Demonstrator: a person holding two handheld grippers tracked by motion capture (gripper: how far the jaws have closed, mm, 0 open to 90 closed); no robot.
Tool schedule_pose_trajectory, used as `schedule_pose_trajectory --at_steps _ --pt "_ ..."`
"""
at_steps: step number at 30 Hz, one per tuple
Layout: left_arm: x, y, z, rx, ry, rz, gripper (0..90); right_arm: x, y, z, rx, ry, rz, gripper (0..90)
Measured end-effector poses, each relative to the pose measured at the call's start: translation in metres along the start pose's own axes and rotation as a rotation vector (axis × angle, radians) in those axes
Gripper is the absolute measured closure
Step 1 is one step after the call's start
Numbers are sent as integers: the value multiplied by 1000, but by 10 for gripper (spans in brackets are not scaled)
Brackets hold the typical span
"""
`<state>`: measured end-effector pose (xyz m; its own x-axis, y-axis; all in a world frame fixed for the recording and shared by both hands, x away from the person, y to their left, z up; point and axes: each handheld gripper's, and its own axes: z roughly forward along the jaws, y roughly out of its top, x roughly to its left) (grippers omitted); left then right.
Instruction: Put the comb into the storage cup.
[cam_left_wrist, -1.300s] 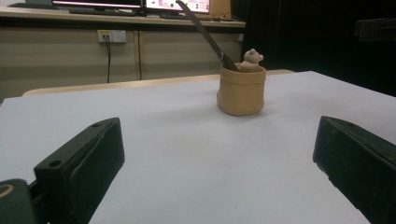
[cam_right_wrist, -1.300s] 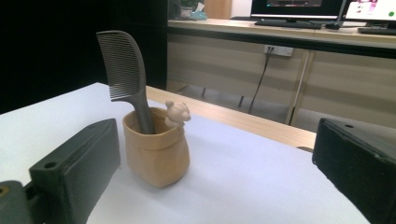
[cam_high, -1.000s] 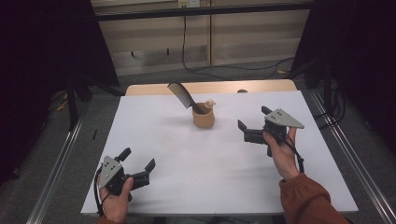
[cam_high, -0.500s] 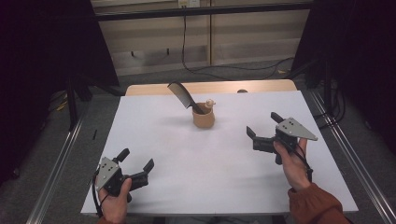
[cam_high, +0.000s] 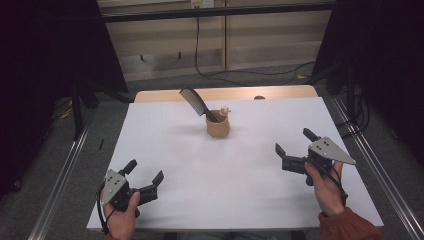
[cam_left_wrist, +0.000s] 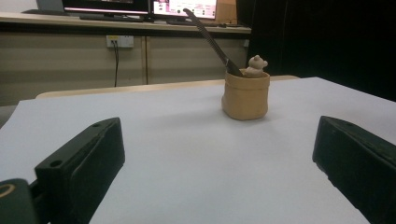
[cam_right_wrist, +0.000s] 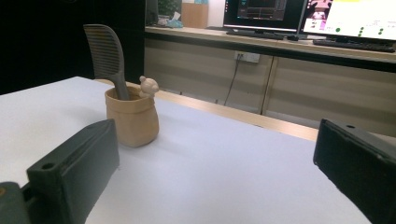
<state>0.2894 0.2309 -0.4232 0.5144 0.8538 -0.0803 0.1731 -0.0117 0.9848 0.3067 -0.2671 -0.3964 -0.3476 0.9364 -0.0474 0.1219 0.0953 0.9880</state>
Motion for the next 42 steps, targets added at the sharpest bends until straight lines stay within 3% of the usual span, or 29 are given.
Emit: schedule_pose_trajectory --at_steps 6,20,23,30,39,42 --pt "-3 1 -1 5 -8 2 33 -4 -6 -13 1 -21 7 0" --pt "-3 1 -2 7 19 9 37 -9 -23 -34 36 -35 20 0" --pt "-4 1 -3 0 15 6 43 -10 -27 -41 36 -58 6 0" --pt "-3 2 -4 -10 19 -1 42 -14 -37 -56 49 -84 27 0" --pt "-2 0 -5 -11 19 1 37 -12 -41 -62 41 -121 -25 0" --pt "-1 1 -4 -11 17 2 33 -13 -43 -59 54 -118 -8 0"
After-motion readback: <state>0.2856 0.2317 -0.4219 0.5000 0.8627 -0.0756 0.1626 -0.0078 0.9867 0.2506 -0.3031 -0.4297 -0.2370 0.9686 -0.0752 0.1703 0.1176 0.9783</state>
